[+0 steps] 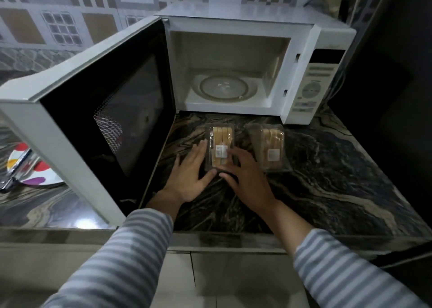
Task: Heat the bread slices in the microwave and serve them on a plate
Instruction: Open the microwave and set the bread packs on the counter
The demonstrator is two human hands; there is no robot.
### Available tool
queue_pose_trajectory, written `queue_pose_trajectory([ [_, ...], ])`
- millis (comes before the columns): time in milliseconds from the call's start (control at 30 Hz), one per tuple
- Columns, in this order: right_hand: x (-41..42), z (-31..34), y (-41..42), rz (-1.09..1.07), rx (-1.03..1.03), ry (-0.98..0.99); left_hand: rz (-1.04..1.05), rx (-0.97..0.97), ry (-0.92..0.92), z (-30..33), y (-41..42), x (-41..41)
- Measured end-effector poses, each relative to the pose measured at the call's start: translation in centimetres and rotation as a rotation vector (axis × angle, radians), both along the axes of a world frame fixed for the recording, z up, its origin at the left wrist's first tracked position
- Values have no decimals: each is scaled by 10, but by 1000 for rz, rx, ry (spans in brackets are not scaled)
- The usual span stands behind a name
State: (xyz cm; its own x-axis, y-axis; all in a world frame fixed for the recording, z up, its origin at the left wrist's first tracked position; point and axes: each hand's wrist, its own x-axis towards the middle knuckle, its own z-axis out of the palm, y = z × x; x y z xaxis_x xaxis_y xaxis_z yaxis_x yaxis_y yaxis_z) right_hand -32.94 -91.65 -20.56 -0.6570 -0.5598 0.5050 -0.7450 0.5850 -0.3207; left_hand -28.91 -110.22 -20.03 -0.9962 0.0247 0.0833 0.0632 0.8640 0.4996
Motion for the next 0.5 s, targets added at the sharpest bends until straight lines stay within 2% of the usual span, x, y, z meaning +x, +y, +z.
queue_pose_trajectory([
  [233, -5, -7, -1, -3, -54, 20, -15, -90, 1, -4, 1, -2],
  [500, -7, -10, -7, 128, -28, 76, -2, -156, 4, -6, 2, -3],
])
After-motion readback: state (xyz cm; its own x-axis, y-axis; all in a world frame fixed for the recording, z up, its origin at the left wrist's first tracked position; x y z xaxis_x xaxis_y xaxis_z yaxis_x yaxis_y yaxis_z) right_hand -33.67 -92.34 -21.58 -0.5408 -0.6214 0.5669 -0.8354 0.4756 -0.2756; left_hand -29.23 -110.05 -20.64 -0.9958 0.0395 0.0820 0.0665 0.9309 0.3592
